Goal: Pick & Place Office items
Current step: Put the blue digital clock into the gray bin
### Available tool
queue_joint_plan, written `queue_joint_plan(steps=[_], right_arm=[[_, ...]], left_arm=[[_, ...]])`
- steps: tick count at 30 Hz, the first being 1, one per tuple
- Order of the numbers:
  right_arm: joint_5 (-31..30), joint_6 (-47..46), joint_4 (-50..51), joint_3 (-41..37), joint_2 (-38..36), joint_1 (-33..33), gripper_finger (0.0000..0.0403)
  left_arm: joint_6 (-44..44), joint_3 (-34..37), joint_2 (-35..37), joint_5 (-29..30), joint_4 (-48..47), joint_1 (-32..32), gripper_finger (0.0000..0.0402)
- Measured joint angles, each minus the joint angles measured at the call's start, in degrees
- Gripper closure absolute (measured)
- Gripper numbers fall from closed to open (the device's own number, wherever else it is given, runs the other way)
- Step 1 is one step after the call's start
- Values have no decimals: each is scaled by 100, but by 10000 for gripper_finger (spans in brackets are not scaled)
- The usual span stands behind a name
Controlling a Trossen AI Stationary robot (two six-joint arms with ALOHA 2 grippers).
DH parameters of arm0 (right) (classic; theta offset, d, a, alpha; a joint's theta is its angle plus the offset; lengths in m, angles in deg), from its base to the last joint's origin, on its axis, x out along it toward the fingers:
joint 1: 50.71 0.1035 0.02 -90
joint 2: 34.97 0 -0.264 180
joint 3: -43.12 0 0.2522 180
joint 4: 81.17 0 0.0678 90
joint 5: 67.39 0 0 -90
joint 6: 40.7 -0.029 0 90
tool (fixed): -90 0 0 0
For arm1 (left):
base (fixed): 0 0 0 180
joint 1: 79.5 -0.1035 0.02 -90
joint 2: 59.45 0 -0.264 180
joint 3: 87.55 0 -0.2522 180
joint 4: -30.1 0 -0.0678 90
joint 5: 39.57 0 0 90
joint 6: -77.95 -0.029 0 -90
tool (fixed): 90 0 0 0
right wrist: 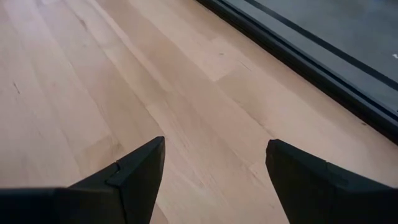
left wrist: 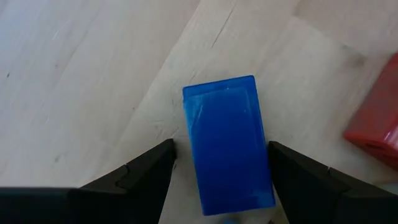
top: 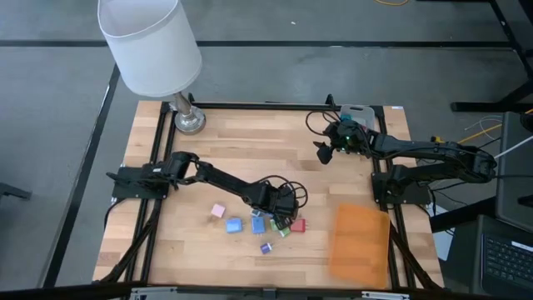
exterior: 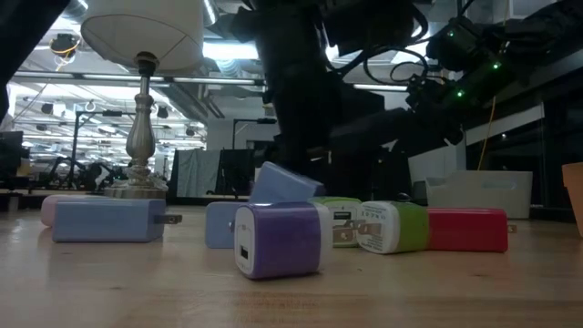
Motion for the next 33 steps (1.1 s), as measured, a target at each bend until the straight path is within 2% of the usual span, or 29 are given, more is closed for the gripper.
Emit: queue_joint_plan(steps=[5, 11, 15, 22, 29, 33], right_arm=[[-2, -17, 9, 0, 0, 1, 128], [-2, 79, -54, -2, 0, 1, 128], [13, 314, -652, -2, -100, 35, 128], [577, 793, -2060, -2, -653, 339, 128], [599, 1062, -2147, -2, -1443, 364, 128], [404, 1142, -1897, -2, -1979, 345, 128]], left_arm=[[102, -16, -96, 32, -185, -2, 162], [-295, 36, 140, 298, -104, -124, 247], [-790, 73, 308, 612, -23, -373, 251], [-2024, 51, 628, 704, 806, -898, 251], [-3518, 45, 692, -4, 2016, -1768, 251], [-3991, 45, 692, -544, 2679, -2227, 251]])
